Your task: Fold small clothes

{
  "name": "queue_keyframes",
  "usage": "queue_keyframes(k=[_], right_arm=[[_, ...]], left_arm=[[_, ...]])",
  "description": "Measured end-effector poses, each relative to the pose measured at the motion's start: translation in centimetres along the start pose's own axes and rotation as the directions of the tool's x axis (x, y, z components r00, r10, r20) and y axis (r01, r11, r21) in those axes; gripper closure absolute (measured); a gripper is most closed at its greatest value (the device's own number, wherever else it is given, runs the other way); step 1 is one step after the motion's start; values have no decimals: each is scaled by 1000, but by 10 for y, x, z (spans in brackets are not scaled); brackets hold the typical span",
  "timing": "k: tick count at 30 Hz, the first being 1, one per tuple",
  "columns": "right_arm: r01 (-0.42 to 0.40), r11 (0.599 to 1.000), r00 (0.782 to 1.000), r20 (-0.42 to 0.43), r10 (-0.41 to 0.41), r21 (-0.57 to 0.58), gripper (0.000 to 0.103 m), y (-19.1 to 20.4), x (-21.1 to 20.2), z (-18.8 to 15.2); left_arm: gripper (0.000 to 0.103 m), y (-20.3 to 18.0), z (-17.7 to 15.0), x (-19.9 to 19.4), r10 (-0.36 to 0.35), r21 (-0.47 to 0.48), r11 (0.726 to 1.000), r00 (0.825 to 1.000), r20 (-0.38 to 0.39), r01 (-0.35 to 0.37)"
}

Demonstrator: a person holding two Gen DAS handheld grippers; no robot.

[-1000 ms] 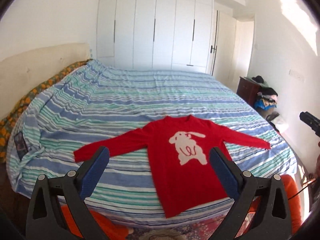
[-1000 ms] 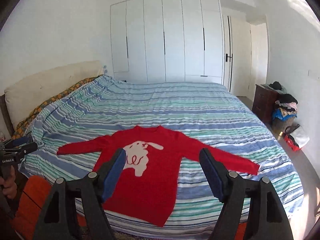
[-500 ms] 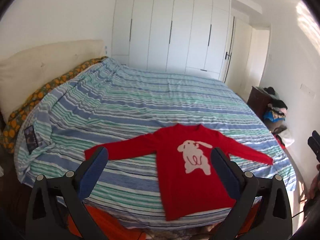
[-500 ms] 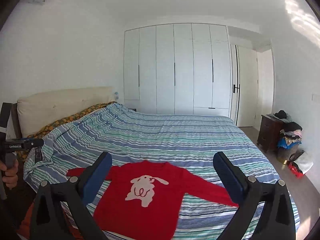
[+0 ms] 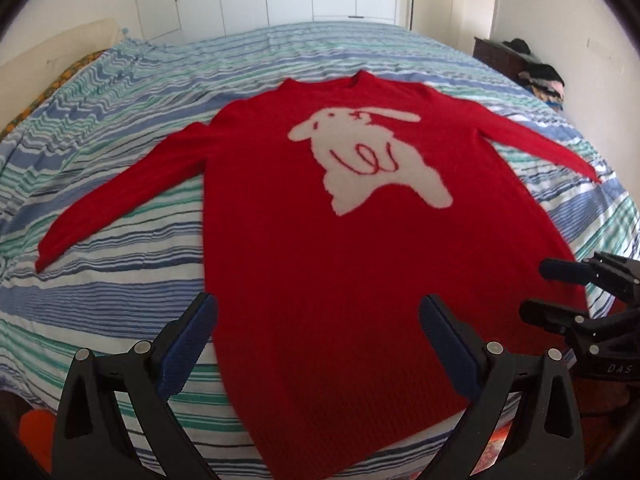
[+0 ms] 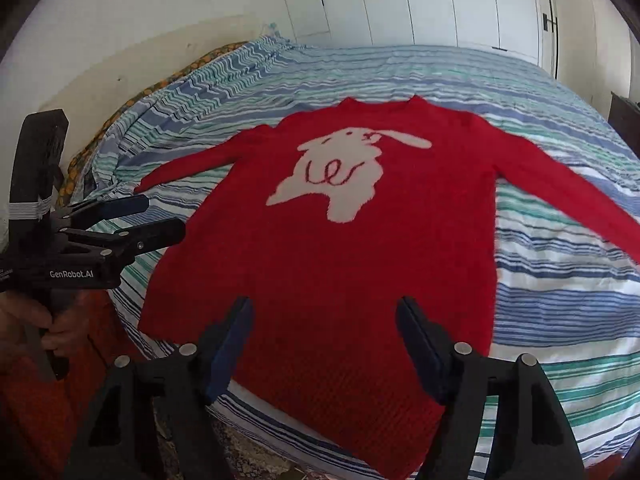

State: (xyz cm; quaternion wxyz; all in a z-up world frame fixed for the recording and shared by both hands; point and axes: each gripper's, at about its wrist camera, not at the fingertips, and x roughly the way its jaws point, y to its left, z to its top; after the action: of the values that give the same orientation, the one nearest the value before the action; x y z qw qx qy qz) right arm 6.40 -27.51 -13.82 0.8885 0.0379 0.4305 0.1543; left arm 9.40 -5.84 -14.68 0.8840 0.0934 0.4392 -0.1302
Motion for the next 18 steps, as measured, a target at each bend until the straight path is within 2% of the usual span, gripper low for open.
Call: queue_keyframes(k=[2, 4, 6, 8, 18], right_arm=[[57, 997, 990, -131, -50, 54, 42, -13, 33, -16], [41, 998, 997, -69, -37, 57, 42, -17, 28, -26], [58, 998, 996, -76, -55, 37, 42, -15, 28, -27], [65, 997, 996, -70, -63, 33, 42, -14, 27, -29], [46, 998, 998, -38, -44, 53, 40, -14, 28, -29]], left_arm=[[2, 0, -24, 27, 1, 9, 1000, 995, -99, 0], [1, 5, -43, 19, -20, -8, 1000, 999, -30, 20], [1, 4, -43, 14, -10, 14, 1000, 999, -48, 10], [0, 6, -44, 11, -15, -4, 1000, 998, -55, 15], [0, 8, -45, 17, -21, -20, 1000, 998, -60, 20]])
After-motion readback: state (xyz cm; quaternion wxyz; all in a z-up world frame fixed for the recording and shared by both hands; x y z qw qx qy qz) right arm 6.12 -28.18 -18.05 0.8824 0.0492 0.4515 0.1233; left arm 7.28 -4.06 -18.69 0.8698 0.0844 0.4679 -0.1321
